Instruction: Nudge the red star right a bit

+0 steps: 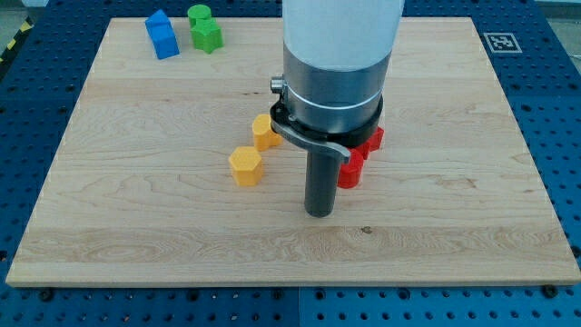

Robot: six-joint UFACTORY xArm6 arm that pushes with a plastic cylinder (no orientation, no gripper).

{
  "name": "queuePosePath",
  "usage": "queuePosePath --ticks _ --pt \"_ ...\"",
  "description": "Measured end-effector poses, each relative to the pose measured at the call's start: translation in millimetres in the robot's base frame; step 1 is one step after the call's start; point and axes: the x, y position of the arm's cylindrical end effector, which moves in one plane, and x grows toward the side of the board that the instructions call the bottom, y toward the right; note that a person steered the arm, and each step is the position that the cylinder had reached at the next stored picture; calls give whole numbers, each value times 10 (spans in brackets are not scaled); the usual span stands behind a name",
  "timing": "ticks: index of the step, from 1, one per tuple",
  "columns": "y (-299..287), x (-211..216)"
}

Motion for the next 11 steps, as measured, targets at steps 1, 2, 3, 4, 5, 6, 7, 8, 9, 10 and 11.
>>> queuePosePath --ticks 1,2,3,4,5,6,7,8,9,10,11 --pt "-45 -174" --pt "-126 -184" --pt "-190 -271" --pt "-169 -374" --pt "27 -374" --pt "323 -374" --pt "559 -374" --pt "571 -374" --pt "496 -374" --pt "408 -482" --pt "408 -643"
